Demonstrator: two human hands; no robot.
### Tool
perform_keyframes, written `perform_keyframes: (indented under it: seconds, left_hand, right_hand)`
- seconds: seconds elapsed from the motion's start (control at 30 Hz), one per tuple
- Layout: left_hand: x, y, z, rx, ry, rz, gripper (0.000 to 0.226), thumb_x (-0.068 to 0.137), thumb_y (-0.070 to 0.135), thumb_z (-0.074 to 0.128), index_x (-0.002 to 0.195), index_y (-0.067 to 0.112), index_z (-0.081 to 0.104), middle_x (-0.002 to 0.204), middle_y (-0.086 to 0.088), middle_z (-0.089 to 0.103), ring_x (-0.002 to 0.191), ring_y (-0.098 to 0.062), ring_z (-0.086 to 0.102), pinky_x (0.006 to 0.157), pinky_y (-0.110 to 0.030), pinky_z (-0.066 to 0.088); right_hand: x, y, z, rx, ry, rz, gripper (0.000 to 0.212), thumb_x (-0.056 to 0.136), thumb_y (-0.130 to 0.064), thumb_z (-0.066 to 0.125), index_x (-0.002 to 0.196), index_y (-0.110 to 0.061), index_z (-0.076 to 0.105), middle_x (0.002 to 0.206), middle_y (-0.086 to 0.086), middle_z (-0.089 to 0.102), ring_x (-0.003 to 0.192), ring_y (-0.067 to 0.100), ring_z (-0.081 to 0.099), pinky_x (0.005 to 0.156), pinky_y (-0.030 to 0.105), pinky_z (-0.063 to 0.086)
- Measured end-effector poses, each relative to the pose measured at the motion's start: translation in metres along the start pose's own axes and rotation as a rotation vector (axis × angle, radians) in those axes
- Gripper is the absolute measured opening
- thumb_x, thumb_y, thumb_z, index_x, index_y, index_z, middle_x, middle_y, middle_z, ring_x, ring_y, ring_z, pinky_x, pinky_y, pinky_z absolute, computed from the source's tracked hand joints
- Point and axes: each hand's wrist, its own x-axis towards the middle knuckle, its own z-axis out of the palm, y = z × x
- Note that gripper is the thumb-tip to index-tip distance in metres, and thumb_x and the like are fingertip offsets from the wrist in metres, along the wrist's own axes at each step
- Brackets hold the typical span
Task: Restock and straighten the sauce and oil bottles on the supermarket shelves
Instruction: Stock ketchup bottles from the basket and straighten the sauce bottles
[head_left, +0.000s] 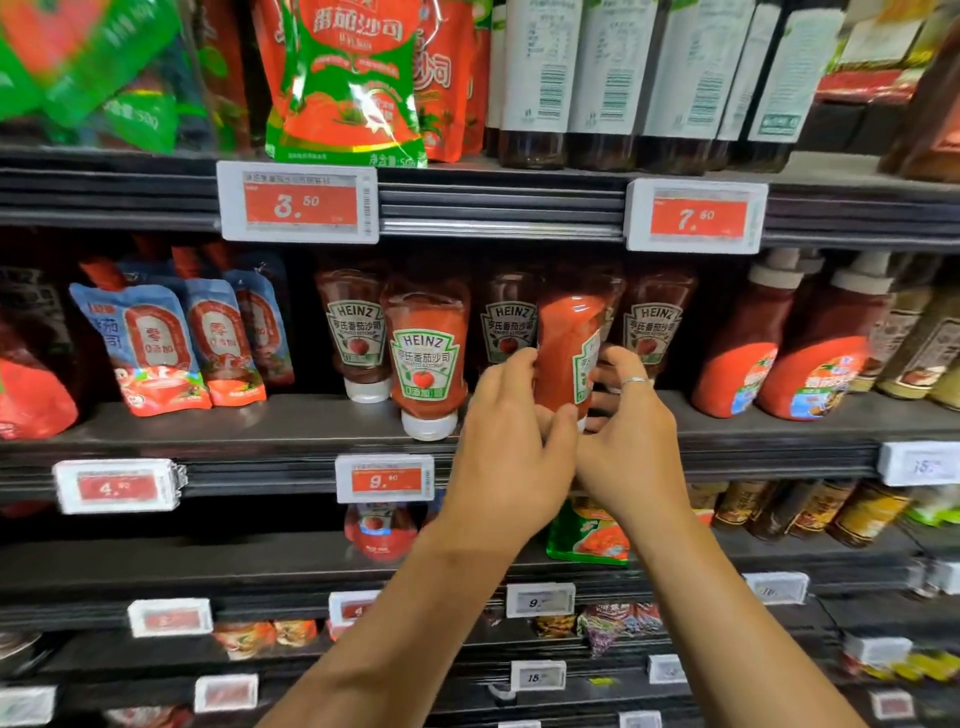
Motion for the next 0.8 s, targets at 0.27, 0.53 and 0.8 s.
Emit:
perform_keyframes:
  seconds: [0.27,0.53,0.8]
  left_hand:
    - [-0.010,0.001,-0.007,-0.064,0.063,0.031,0.041,0.092,0.035,0.063,0.133,0.032,0.055,0.119,0.013,0.059,0.108,-0.002,0.060,0.087,-0.030,0.058]
    - [-0.009,-0.034,-0.056,0.106,0.461,-0.081,0.066,0.079,0.030,0.082,0.132,0.022,0.044,0.124,0.006,0.043,0.120,-0.018,0.046,0.096,-0.030,0.043]
    - [0.008,-0.060,-0.063,0.092,0.250,-0.176,0.063,0.078,0.044,0.082,0.128,0.029,0.046,0.121,0.006,0.059,0.110,-0.012,0.059,0.091,-0.033,0.055]
  right_hand:
    - [0.015,0.005,-0.013,-0.041,-0.223,0.005,0.046,0.075,-0.042,0.084,0.110,-0.043,0.055,0.106,-0.022,0.071,0.094,-0.003,0.069,0.076,0.023,0.059]
    - [0.023,0.005,-0.010,-0.037,-0.170,0.074,0.054,0.060,-0.054,0.081,0.102,-0.030,0.058,0.095,-0.006,0.075,0.085,0.006,0.071,0.078,0.028,0.060]
    - [0.035,0.028,-0.027,0.135,-0.279,0.074,0.040,0.083,0.010,0.069,0.107,-0.021,0.060,0.104,-0.018,0.075,0.099,0.001,0.071,0.083,0.013,0.053]
